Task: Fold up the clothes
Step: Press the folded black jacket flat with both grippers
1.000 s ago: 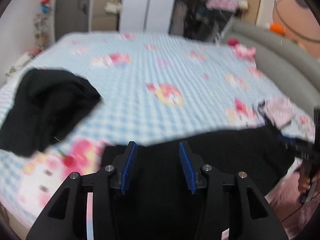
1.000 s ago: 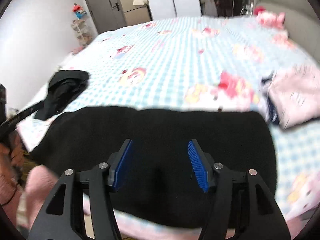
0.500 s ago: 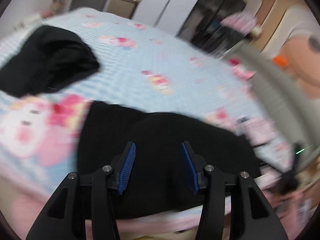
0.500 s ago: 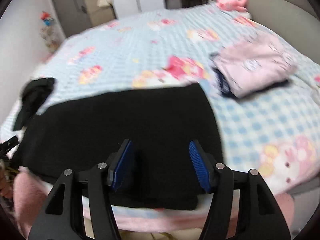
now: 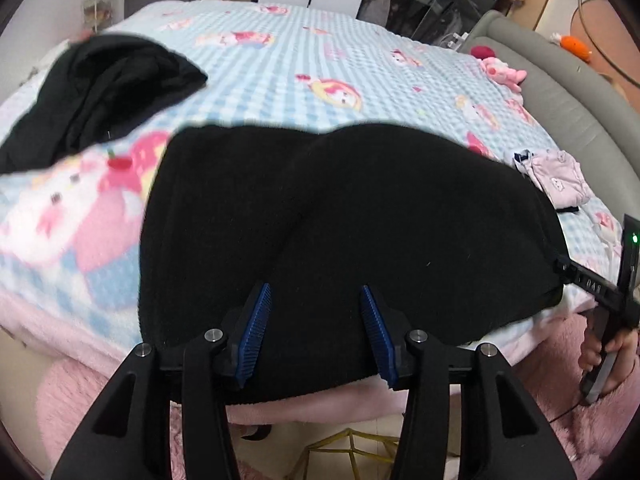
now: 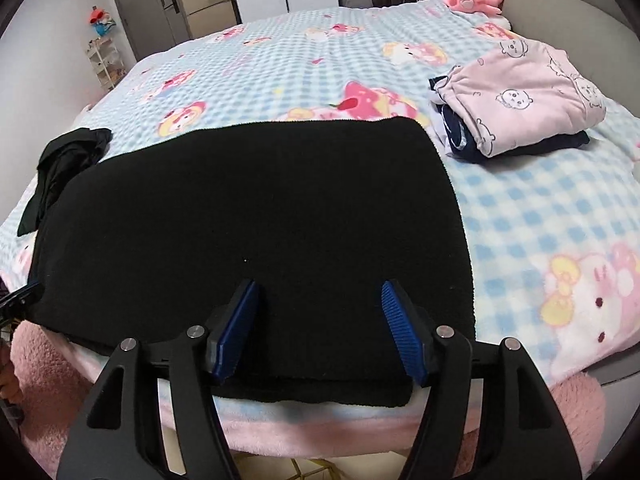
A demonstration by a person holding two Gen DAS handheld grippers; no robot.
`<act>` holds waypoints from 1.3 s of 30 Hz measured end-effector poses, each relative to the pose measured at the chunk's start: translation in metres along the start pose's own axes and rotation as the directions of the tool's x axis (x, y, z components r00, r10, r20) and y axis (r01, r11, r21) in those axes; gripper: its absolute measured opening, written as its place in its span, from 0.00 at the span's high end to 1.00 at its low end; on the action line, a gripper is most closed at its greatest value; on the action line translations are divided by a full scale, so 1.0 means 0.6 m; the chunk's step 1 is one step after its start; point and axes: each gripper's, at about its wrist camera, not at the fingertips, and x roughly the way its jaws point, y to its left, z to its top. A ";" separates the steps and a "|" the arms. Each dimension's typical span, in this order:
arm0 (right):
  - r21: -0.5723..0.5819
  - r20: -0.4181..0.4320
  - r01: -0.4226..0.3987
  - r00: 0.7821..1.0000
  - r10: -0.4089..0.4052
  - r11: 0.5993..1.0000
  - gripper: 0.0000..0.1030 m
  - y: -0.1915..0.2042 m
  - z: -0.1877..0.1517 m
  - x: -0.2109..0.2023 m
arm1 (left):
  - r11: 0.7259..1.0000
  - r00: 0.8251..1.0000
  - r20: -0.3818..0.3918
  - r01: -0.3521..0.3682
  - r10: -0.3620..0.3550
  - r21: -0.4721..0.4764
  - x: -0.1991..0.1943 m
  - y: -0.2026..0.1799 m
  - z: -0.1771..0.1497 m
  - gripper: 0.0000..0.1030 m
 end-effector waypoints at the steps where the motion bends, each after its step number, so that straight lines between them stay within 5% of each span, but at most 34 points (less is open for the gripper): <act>1: -0.007 0.009 0.011 1.000 -0.011 1.000 0.36 0.006 0.001 -0.005 | 0.999 1.000 0.020 -0.016 0.016 0.031 -0.013 -0.012 0.010 0.50; 3: 0.006 0.051 0.065 0.997 -0.065 0.998 0.39 0.013 0.006 -0.036 | 0.991 0.995 0.072 -0.080 0.073 0.108 -0.035 -0.039 0.036 0.46; 6: 0.059 0.189 0.062 0.979 -0.073 0.996 0.31 0.019 0.016 -0.101 | 0.988 0.986 0.148 -0.098 0.079 0.122 -0.060 -0.052 0.070 0.38; 10: 0.049 0.148 0.042 0.988 -0.049 0.998 0.28 0.030 0.050 -0.078 | 0.998 0.989 0.135 0.049 -0.054 0.045 -0.033 -0.048 0.094 0.38; 16: 0.034 0.095 -0.007 0.995 0.004 0.999 0.34 0.061 0.056 -0.037 | 0.997 0.998 -0.009 0.061 -0.062 -0.036 0.065 -0.052 0.025 0.38; 19: 0.014 -0.015 0.024 1.000 -0.024 1.000 0.34 0.065 0.025 0.018 | 0.999 0.998 0.033 0.049 -0.048 -0.022 0.055 -0.062 -0.006 0.38; 24: 0.042 0.000 0.034 0.999 -0.034 0.999 0.33 0.017 -0.001 -0.011 | 0.994 1.000 0.013 -0.023 0.022 0.104 0.036 -0.081 -0.027 0.36; 28: 0.095 0.056 0.125 0.990 -0.131 0.988 0.31 -0.018 0.004 -0.046 | 0.998 0.999 0.053 0.007 -0.011 0.061 0.003 -0.078 -0.010 0.36; 32: 0.033 0.101 -0.006 0.995 0.002 0.999 0.32 0.014 0.012 -0.062 | 0.994 0.985 0.138 0.093 -0.101 0.066 -0.007 -0.128 0.017 0.36; 36: -0.070 0.038 -0.021 0.999 0.024 0.997 0.27 0.080 0.002 -0.016 | 0.996 0.996 -0.022 0.091 -0.091 -0.007 0.072 -0.131 0.009 0.36; 39: -0.157 0.045 0.026 0.999 -0.020 0.987 0.27 0.093 -0.022 -0.012 | 0.993 0.992 -0.039 0.117 -0.117 -0.009 0.066 -0.120 -0.019 0.36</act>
